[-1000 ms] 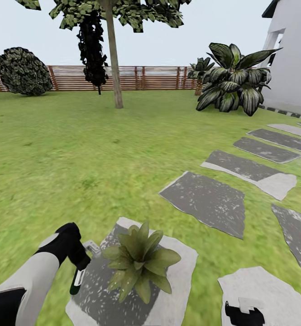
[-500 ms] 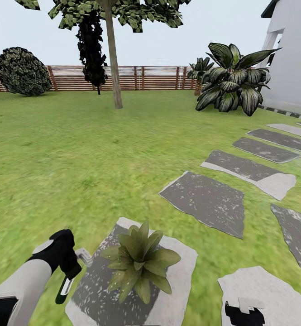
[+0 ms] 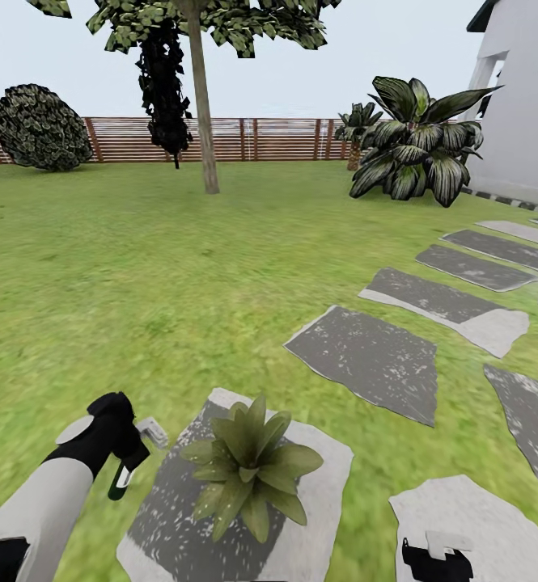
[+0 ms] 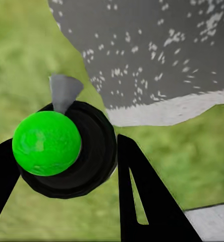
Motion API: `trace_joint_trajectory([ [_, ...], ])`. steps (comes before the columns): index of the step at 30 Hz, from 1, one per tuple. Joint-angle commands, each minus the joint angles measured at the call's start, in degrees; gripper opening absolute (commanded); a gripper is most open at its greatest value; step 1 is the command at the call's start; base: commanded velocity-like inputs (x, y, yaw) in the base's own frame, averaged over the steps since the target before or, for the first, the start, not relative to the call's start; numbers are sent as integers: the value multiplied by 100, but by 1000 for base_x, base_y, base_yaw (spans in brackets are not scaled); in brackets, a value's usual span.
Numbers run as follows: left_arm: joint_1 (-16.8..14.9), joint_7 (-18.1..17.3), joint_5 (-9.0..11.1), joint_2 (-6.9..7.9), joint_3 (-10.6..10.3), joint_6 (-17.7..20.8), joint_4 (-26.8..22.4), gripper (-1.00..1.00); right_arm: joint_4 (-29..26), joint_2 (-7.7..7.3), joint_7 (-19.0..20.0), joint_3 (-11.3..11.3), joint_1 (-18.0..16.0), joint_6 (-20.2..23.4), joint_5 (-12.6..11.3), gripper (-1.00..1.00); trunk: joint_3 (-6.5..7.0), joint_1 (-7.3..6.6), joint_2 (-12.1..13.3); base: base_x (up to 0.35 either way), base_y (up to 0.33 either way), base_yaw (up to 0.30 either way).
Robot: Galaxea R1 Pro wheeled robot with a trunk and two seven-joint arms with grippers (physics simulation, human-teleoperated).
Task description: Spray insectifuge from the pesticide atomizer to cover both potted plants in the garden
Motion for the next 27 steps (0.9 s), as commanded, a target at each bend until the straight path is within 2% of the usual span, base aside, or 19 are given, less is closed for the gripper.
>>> trace_joint_trajectory([
  [1,28,-33,-37,7,12,20,19,-100,9,0,-23,-40,-5,-18,61,100,-5,-1,-2,0,0,0],
  [7,425,65,9,-46,35,-5,-2,-100,9,0,-23,-40,-5,-18,61,100,-5,-1,-2,0,0,0],
  [11,442,516,95,-17,117,1,33,-100,9,0,-23,-40,-5,-18,61,100,-5,-1,-2,0,0,0],
  [17,443,595,111,31,151,2,-36,-100,9,0,-23,-40,-5,-18,61,100,-5,-1,-2,0,0,0],
  [24,443,771,113,294,152,-14,-27,-100,9,-8,-23,-41,-5,-18,61,100,-5,-1,-2,0,0,0],
  [26,446,806,125,275,139,-20,-18,-100,9,-9,-23,-42,-5,-18,61,100,-5,-1,-2,0,0,0],
  [27,449,817,125,201,126,-17,-19,-100,9,-9,-23,-43,-5,-18,61,100,-5,-1,-2,0,0,0],
])
